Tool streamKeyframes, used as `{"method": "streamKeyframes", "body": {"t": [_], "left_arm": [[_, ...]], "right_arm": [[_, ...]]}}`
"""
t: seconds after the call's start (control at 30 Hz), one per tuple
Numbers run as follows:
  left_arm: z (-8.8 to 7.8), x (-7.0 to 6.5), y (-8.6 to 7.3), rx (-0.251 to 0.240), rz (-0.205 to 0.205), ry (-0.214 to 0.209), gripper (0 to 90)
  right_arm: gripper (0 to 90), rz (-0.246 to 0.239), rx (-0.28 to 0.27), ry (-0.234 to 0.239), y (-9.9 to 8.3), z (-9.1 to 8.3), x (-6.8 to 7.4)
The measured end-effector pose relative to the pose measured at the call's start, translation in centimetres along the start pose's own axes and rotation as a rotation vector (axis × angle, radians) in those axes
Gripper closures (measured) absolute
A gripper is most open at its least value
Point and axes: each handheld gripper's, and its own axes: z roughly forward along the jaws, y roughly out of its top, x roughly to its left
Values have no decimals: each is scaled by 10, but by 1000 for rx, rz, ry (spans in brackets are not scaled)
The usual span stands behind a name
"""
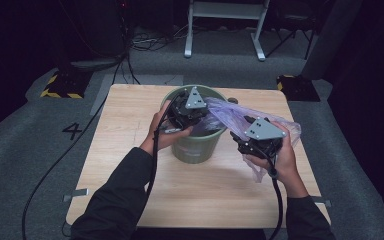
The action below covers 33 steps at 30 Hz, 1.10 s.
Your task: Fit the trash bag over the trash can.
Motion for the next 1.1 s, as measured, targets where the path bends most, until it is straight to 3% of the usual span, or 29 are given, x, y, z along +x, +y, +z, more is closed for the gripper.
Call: {"method": "streamKeyframes", "body": {"t": [0.3, 0.33, 0.5, 0.53, 0.67, 0.7, 0.77, 0.87, 0.97, 1.1], "left_arm": [[-11, 10, -10, -4, -22, 0, 897], [-11, 11, -12, -3, -22, -4, 897], [-11, 10, -19, -7, -21, -19, 891], [-11, 10, -20, -15, -29, -28, 842], [-15, 4, -16, -48, -61, -41, 371], [-17, 1, -14, -60, -55, -34, 286], [-22, -5, -9, -89, -29, -44, 212], [-26, -15, -1, -124, 10, -62, 168], [-24, -24, 5, -126, 48, -64, 174], [-17, -31, 10, -105, 88, -95, 361]], "right_arm": [[401, -2, 41, -16, -26, -10, 2], [434, 3, 34, -28, -28, -11, 3], [788, 2, 21, -28, -32, -9, 7], [832, -2, 9, -27, -31, -9, 7], [857, -17, -10, -34, -21, -8, 6], [857, -21, -14, -33, -18, -8, 6], [856, -36, -20, -36, -12, -8, 6], [861, -59, -28, -29, -4, -8, 7], [863, -75, -36, -20, 4, -6, 9], [853, -97, -46, -14, 14, -4, 12]]}}
